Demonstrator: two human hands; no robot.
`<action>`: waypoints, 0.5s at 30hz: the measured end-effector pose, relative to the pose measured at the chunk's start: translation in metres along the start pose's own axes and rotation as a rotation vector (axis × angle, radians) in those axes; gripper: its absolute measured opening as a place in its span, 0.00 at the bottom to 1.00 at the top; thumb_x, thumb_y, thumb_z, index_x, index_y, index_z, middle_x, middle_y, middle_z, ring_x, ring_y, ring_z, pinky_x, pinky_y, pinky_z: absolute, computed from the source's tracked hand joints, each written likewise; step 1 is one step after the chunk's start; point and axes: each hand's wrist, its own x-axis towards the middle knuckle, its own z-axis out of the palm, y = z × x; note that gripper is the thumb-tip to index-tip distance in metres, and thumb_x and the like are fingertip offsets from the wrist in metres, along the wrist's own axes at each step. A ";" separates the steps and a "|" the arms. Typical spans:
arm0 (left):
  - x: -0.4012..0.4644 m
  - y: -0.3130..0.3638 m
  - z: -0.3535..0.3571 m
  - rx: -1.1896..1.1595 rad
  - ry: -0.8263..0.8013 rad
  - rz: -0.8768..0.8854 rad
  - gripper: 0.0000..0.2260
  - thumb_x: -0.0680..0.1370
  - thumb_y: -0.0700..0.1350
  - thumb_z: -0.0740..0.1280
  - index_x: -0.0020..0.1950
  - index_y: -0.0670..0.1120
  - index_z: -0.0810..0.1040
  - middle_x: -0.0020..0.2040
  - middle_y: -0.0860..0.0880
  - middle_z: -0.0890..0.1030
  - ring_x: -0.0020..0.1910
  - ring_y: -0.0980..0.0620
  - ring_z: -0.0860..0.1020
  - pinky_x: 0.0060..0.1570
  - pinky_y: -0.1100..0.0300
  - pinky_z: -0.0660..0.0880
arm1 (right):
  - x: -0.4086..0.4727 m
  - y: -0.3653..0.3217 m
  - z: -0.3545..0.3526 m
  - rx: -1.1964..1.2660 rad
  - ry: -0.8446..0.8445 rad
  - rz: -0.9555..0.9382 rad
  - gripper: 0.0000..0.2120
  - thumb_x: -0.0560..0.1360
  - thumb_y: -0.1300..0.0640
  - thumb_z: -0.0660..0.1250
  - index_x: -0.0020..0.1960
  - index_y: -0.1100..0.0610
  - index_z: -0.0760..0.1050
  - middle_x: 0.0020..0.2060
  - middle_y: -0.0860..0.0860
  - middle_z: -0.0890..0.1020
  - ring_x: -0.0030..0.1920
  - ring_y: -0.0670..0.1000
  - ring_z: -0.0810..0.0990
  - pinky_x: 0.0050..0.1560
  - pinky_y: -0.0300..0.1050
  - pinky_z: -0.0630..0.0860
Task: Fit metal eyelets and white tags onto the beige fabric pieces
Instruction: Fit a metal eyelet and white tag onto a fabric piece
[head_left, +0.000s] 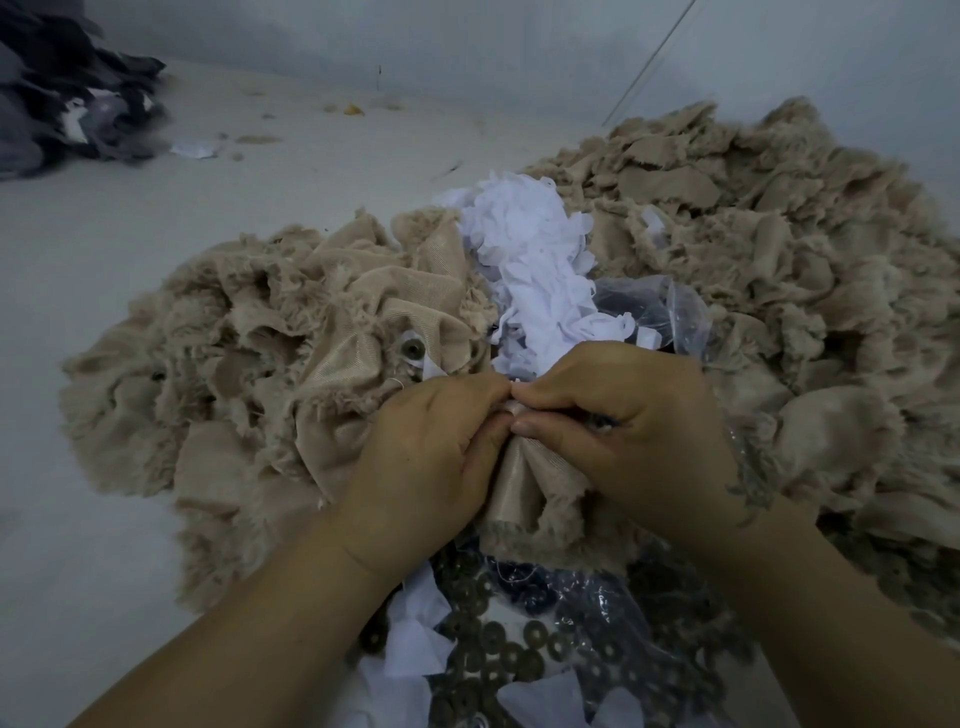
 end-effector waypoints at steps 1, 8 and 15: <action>-0.001 0.000 0.001 0.006 0.010 0.005 0.11 0.77 0.41 0.65 0.50 0.35 0.83 0.41 0.42 0.84 0.41 0.52 0.74 0.44 0.65 0.69 | 0.000 0.000 0.001 0.007 0.015 0.000 0.08 0.70 0.60 0.77 0.48 0.61 0.86 0.40 0.53 0.86 0.42 0.50 0.85 0.44 0.46 0.81; 0.000 -0.003 0.001 0.041 0.107 0.073 0.11 0.76 0.40 0.67 0.48 0.33 0.83 0.43 0.39 0.85 0.46 0.49 0.77 0.53 0.63 0.72 | 0.004 -0.006 -0.008 0.053 0.130 0.084 0.03 0.75 0.57 0.73 0.45 0.54 0.86 0.38 0.45 0.86 0.39 0.42 0.84 0.41 0.35 0.79; -0.002 -0.010 -0.004 0.103 0.165 0.181 0.10 0.75 0.39 0.69 0.50 0.32 0.83 0.44 0.37 0.85 0.48 0.47 0.77 0.58 0.62 0.72 | 0.016 0.007 -0.037 0.160 -0.191 1.030 0.28 0.77 0.38 0.62 0.26 0.57 0.78 0.22 0.50 0.80 0.21 0.48 0.78 0.24 0.38 0.72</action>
